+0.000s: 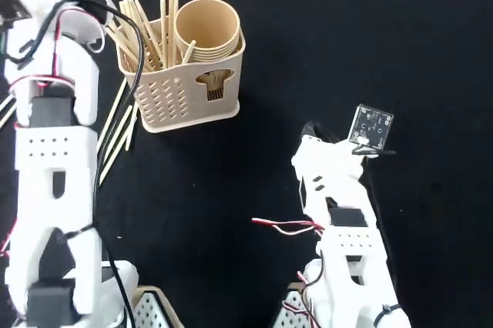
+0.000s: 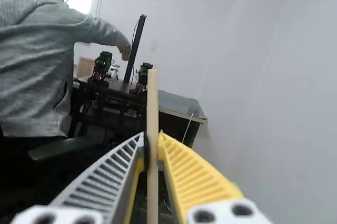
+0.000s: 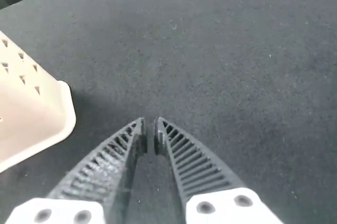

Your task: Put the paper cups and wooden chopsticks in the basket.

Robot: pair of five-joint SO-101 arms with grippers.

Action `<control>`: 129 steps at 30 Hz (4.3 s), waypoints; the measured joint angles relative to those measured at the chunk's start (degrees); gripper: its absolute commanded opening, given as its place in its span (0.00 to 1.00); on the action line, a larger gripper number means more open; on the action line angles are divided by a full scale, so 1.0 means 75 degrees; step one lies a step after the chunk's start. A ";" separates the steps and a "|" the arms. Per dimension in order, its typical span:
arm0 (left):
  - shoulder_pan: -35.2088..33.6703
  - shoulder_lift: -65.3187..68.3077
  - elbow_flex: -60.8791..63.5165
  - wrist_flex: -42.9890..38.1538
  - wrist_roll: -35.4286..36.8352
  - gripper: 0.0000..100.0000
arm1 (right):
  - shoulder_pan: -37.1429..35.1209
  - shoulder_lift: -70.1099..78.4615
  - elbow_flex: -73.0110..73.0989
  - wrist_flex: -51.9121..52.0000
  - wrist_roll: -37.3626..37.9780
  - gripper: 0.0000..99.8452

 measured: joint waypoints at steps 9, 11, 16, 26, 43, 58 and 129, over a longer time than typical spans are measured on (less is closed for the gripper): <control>0.0000 0.0504 0.0199 0.0000 0.0152 0.03 | 0.0000 0.0000 0.0000 0.0000 0.0000 0.05; 0.0000 0.0504 0.0387 0.0000 0.0152 0.03 | 0.0000 0.0000 0.0000 0.0000 0.0000 0.05; 0.0000 0.0504 0.0668 0.0000 0.0152 0.11 | 0.0000 0.0000 0.0000 0.0000 0.0000 0.05; 0.0199 -0.0738 0.1254 0.1981 -0.0023 0.17 | 0.0000 0.0000 0.0000 0.0000 0.0000 0.05; -0.2602 -0.1172 0.1793 0.6306 -0.3317 0.17 | 0.0000 0.0000 0.0000 0.0000 0.0000 0.05; -0.3845 0.6353 -0.4571 0.8873 -0.6963 0.17 | 0.0000 0.0000 0.0000 0.0000 0.0000 0.05; -0.3927 1.3867 -0.9541 0.8205 -1.1593 0.04 | -0.0023 0.0000 0.0105 -0.0023 0.0000 0.05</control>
